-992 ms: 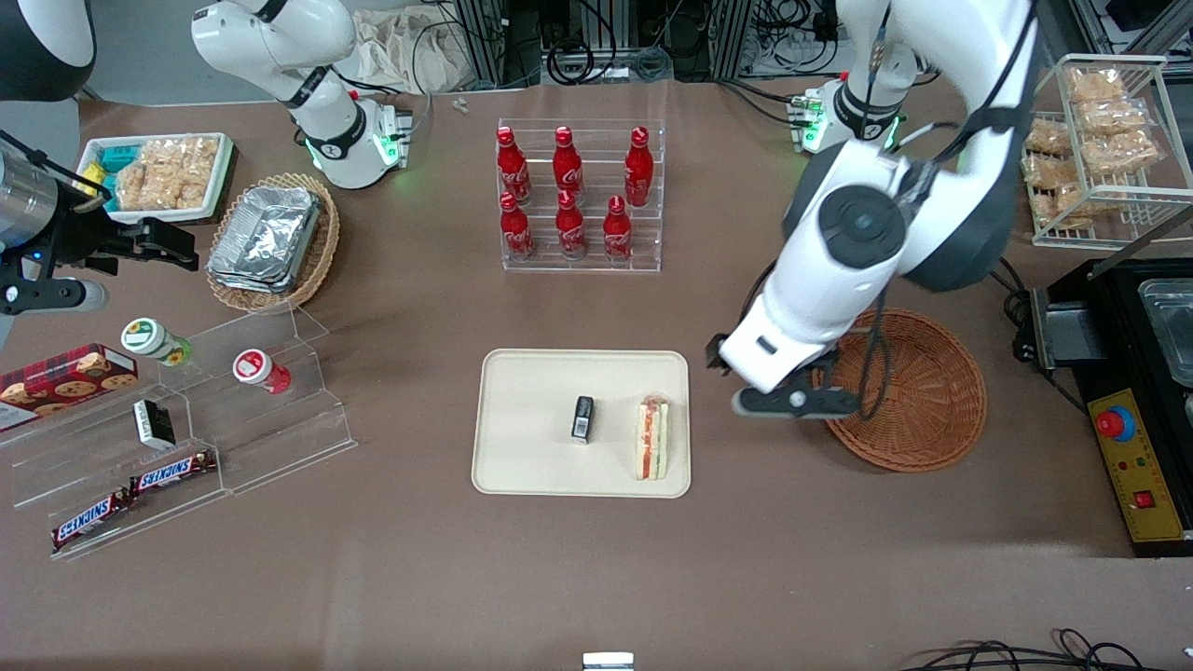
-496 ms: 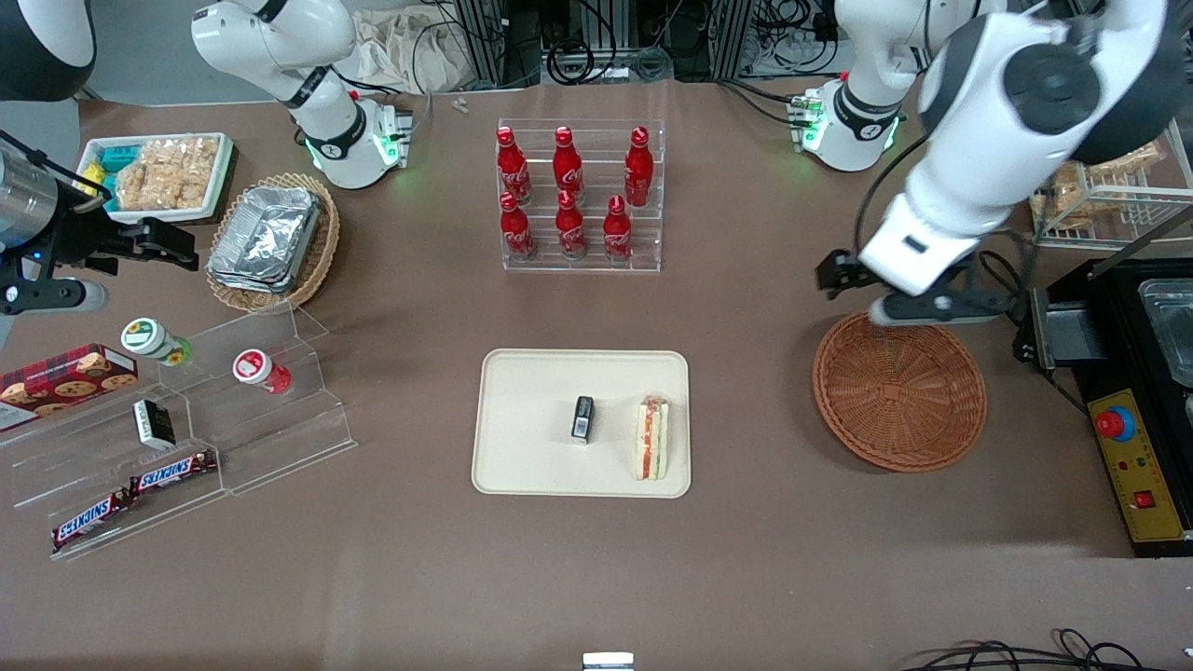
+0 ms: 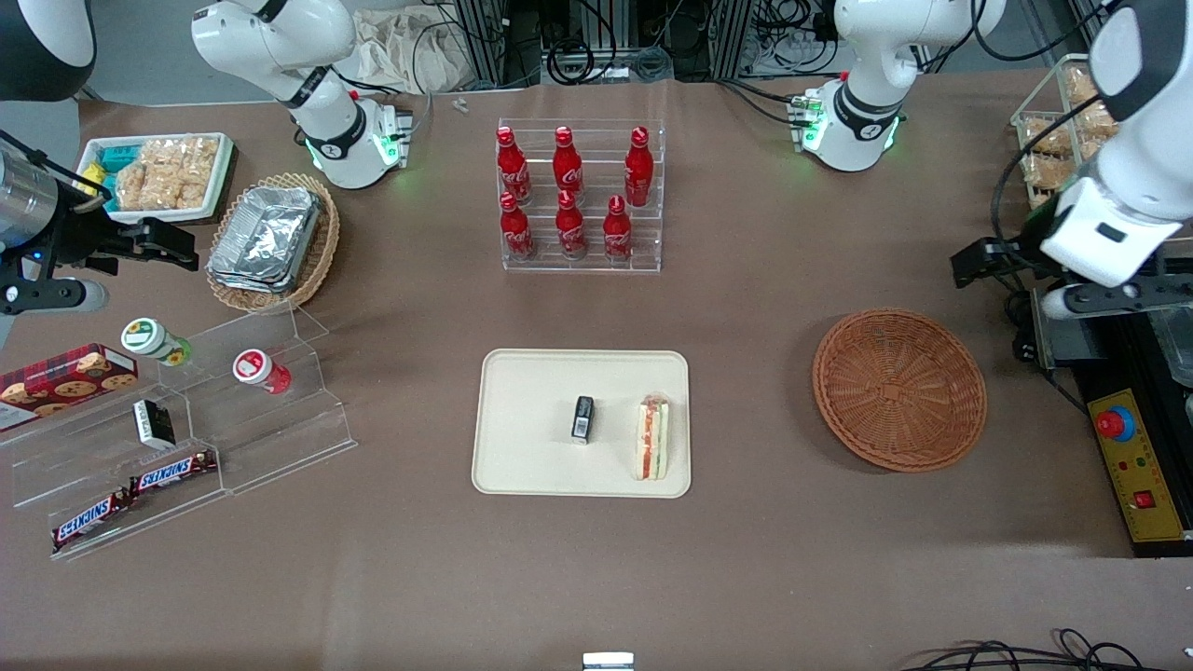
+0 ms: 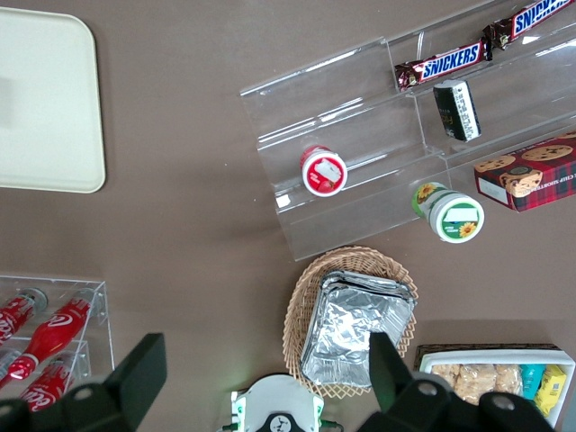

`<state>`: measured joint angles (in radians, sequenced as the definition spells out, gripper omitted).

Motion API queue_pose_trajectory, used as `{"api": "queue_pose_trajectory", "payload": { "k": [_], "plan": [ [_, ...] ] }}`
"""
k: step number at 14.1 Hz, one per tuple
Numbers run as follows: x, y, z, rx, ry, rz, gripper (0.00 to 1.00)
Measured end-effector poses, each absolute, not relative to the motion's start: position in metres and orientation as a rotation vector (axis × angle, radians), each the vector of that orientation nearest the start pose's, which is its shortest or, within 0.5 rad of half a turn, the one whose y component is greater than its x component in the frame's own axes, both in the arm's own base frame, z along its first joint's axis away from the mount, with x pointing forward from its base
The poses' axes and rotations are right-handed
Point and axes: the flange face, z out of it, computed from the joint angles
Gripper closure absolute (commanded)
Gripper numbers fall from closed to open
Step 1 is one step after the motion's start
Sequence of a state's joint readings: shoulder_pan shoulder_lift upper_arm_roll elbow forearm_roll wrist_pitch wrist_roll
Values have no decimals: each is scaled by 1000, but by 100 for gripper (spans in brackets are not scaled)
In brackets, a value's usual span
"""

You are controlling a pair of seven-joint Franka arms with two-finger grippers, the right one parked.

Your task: Place sandwich from basket to tray

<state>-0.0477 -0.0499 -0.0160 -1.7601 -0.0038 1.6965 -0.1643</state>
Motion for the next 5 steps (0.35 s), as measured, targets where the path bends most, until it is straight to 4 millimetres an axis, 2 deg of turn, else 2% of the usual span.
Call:
{"api": "queue_pose_trajectory", "payload": {
  "k": [2, 5],
  "plan": [
    [549, -28, 573, -3119, -152, 14, 0],
    [561, -34, 574, -3092, -123, -3, 0]
  ]
}}
